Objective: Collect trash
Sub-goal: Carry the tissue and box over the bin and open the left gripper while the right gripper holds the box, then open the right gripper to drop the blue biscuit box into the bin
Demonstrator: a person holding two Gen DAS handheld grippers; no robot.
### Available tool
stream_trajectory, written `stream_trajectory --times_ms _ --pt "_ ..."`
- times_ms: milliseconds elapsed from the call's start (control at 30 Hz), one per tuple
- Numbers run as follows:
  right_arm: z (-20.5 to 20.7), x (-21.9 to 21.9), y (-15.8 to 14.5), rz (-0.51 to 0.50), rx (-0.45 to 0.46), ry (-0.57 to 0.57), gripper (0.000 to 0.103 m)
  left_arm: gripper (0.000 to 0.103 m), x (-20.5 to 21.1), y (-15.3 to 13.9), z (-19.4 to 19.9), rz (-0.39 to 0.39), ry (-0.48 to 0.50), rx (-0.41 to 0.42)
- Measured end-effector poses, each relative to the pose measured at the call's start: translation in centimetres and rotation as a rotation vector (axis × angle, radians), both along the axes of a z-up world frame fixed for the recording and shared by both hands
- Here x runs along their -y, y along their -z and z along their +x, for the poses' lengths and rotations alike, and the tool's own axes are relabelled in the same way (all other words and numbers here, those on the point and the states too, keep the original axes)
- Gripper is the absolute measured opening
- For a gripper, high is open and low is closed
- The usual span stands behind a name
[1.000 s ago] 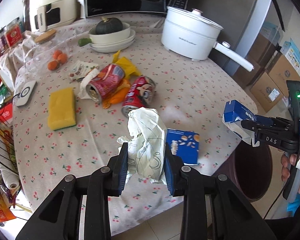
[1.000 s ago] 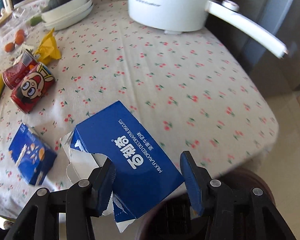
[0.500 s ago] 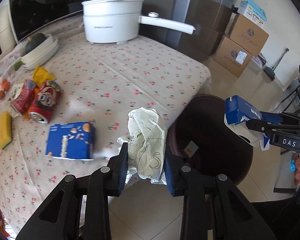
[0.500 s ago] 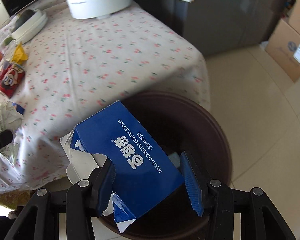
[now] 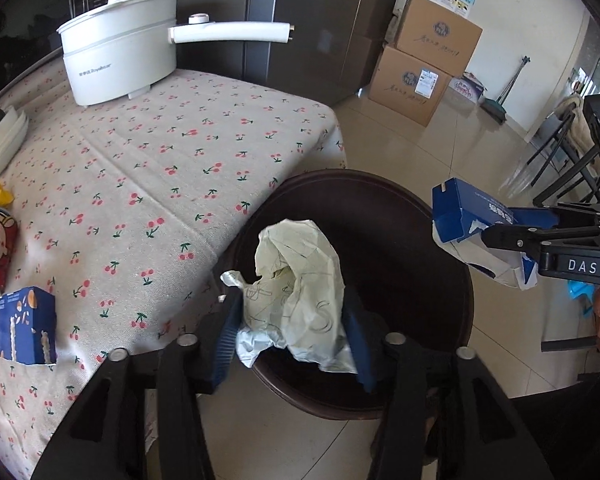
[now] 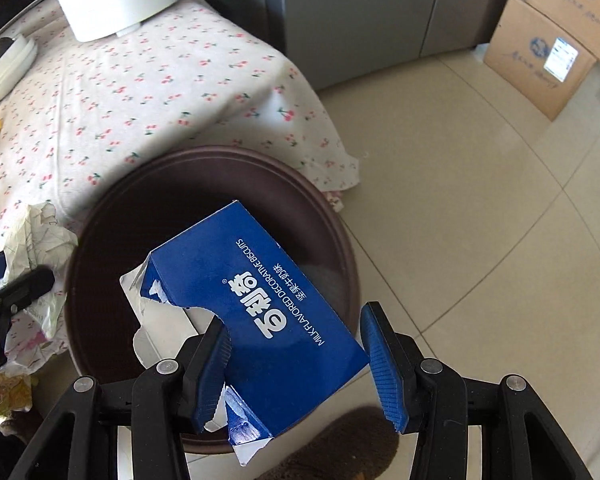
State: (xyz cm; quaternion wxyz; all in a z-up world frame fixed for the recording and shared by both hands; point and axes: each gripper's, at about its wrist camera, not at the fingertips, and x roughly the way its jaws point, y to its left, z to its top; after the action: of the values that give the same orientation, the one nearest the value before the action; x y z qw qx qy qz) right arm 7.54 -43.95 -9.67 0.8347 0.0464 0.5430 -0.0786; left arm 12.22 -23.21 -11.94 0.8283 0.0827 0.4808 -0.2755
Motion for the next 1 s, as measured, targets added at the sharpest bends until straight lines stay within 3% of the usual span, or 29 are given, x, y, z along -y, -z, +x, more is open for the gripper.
stream_trajectory --times_ms 33,67,633,667,733,767,1000 --pt "0.0 0.1 0.0 0.000 -0.001 0.004 0.055 0.071 0.0 0.0 0.0 0.004 -0.008 0.001" --pt "0.0 0.2 0.1 0.001 -0.001 0.006 0.055 0.072 -0.1 -0.1 0.0 0.005 -0.016 0.005" --pt "2.3 -2.6 0.7 -0.016 -0.026 -0.037 0.056 0.072 -9.3 -3.3 0.9 0.017 -0.199 0.003" --pt "2.5 -2.9 0.7 -0.014 -0.026 -0.037 0.059 0.072 -10.0 -3.5 0.9 0.020 -0.211 0.003" --pt "2.9 -3.4 0.9 -0.013 -0.036 -0.038 0.078 0.072 -11.3 -3.8 1.0 0.023 -0.238 -0.003" --pt "3.0 -3.7 0.8 -0.019 -0.034 -0.036 0.080 0.072 -12.1 -4.0 1.0 0.022 -0.252 -0.006" --pt "4.2 -6.1 0.9 -0.034 -0.046 -0.072 0.082 0.072 -17.2 -4.9 1.3 0.012 -0.351 -0.020"
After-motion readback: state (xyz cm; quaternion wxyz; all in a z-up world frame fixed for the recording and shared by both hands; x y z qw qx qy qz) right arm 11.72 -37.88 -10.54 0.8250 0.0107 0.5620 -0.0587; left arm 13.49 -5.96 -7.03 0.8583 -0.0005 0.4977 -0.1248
